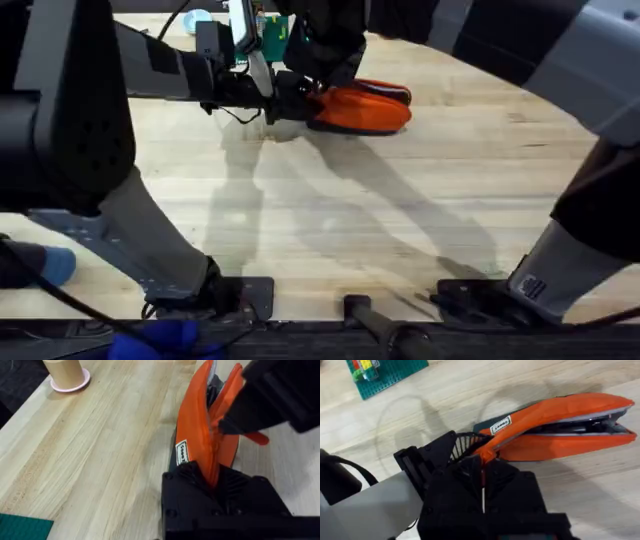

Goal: Unzip the bag, pick up the pens from the table one at a time and place them inside, then zip the bag closed.

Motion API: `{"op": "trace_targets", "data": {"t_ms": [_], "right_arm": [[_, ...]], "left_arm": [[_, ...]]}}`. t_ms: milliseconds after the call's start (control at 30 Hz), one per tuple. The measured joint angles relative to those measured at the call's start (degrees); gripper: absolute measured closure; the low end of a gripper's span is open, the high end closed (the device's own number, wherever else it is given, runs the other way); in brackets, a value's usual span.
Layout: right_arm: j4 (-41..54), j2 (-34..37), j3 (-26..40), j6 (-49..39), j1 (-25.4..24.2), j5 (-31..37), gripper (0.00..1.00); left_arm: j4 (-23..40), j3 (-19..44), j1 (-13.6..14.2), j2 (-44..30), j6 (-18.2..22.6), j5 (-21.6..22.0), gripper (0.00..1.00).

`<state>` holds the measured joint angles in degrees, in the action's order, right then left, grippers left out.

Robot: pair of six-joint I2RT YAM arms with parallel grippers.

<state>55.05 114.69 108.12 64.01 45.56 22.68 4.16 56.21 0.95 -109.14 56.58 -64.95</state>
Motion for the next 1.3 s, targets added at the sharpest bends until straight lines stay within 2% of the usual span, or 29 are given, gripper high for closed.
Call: {"op": "trace_targets", "data": {"t_ms": [400,1300], "right_arm": [[2.22,0.00,0.00,-0.87,-0.85,-0.02,0.970],[11.12,0.00,0.00,-1.05,-11.48,-0.86,0.970]], "left_arm": [[-0.09,0.00,0.00,0.00,0.00,0.00,0.959],[-0.17,0.00,0.00,0.00,0.00,0.04,0.959]]}}
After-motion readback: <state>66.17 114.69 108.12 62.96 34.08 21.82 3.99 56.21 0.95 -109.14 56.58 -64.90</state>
